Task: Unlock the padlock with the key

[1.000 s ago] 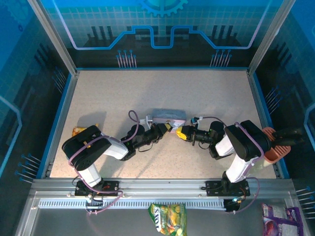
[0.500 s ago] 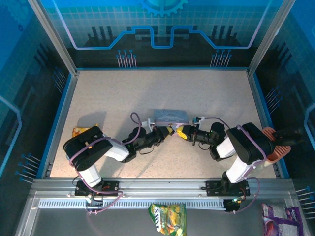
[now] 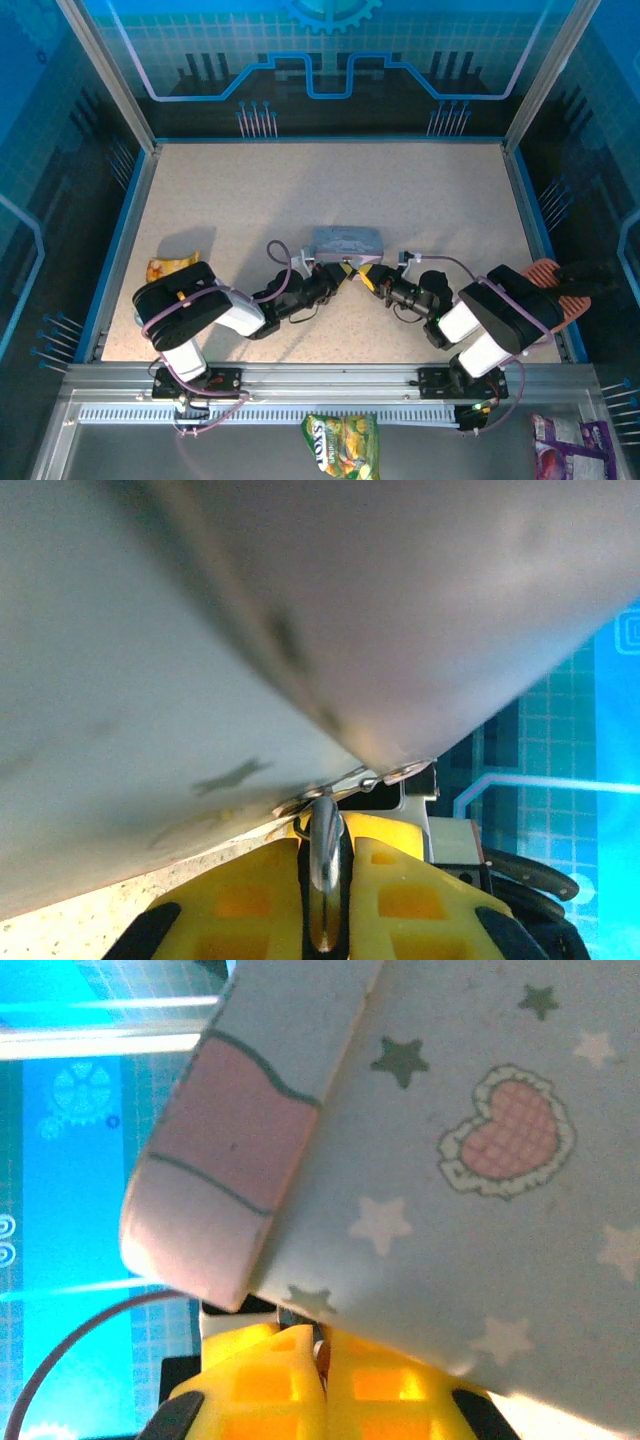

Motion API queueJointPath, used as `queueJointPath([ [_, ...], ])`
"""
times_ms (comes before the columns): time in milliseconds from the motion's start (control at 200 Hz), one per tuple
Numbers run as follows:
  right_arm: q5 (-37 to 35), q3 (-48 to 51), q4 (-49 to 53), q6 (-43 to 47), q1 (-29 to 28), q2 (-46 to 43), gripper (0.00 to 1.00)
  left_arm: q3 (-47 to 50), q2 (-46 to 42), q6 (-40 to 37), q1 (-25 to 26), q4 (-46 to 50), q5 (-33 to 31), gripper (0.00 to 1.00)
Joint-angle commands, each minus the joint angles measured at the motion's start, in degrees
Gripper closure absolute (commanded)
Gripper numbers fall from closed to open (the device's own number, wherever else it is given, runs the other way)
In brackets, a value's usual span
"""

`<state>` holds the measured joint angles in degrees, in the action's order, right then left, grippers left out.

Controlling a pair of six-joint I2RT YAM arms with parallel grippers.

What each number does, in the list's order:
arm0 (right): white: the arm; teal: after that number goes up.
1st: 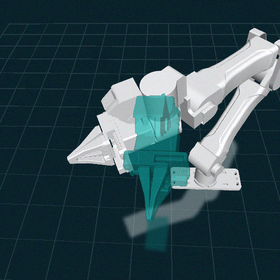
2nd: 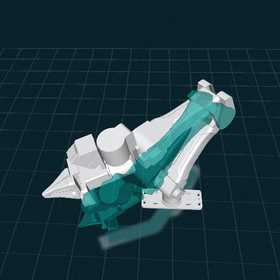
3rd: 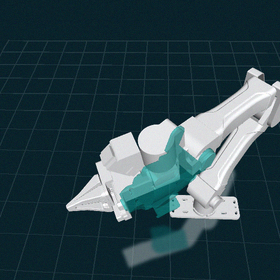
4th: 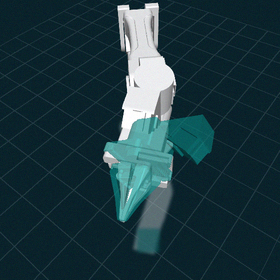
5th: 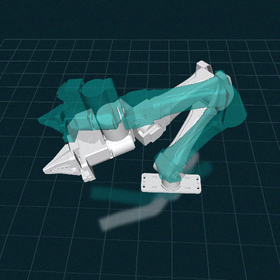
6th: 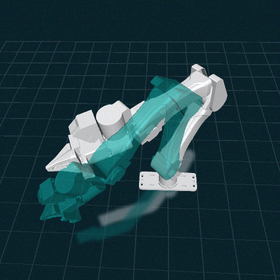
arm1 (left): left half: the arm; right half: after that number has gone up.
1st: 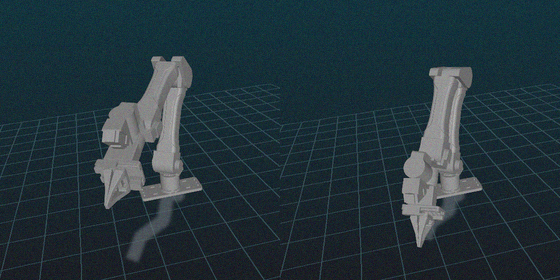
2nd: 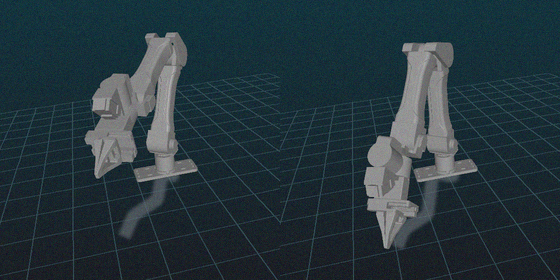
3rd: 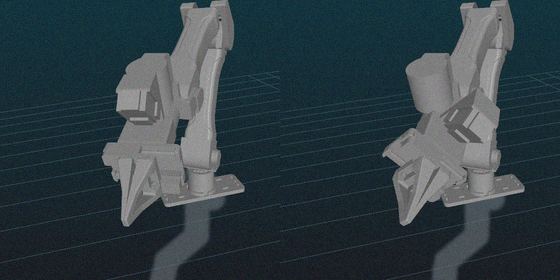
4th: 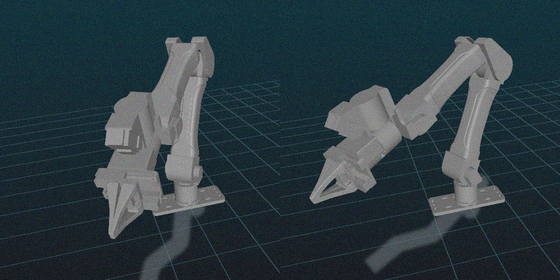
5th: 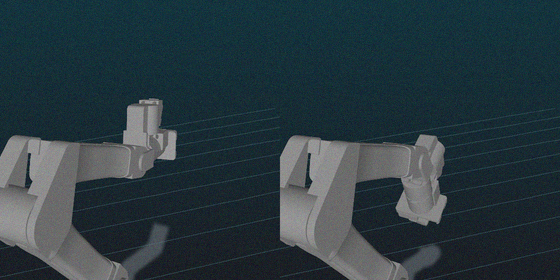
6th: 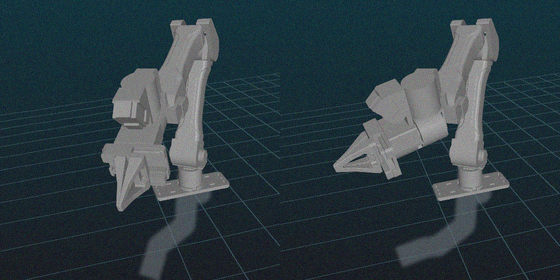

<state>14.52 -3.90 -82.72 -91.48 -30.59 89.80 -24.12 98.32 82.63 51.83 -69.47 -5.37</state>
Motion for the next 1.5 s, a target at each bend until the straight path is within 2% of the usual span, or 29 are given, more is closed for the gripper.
queueJointPath([
  [0, -12.8, 1.1, 1.6, -0.7, -3.5, -1.7, 1.00, -2.2, 0.1, 1.9, 1.6, -10.8, -0.4, 1.00],
  [215, -20.1, 4.6, 3.7, 1.3, -4.1, -8.3, 1.00, -0.5, -1.0, 2.5, 1.9, -10.8, -3.9, 1.00],
  [455, -23.4, 3.7, 17.0, 8.0, -4.4, -25.2, 1.00, 0.0, -1.1, 4.2, 1.9, -10.8, -7.4, 1.00],
  [605, -24.6, 2.2, 32.2, 12.2, -4.7, -38.0, 1.00, -0.2, -1.2, 5.2, 1.8, -10.8, -8.8, 1.00],
  [745, -24.4, 2.6, 36.6, 13.8, -4.8, -43.8, 1.00, -0.1, -1.1, 6.3, 1.7, -10.8, -9.5, 1.00],
  [810, -22.3, 2.5, 35.5, 14.6, -4.9, -42.8, 1.00, -0.1, -0.9, 6.6, 1.7, -10.8, -10.0, 1.00],
  [1021, -18.9, 2.8, 21.0, 14.1, -6.4, -31.1, 1.00, 1.6, -1.8, 6.6, 1.2, -10.8, -11.5, 1.00],
  [1226, -17.0, 1.2, 13.8, 13.7, -7.5, -21.2, 1.00, 8.3, -3.5, 6.3, -3.8, -10.4, -8.4, 1.00],
  [1341, -15.1, 0.2, 12.8, 13.4, -8.0, -18.3, 1.00, 11.2, -5.5, 5.4, -5.8, -5.1, -4.7, 1.00],
  [1496, -15.0, 0.4, 14.3, 13.6, -8.5, -17.6, 1.00, 12.5, -10.2, 2.7, -7.2, 7.8, 1.2, 1.00],
])
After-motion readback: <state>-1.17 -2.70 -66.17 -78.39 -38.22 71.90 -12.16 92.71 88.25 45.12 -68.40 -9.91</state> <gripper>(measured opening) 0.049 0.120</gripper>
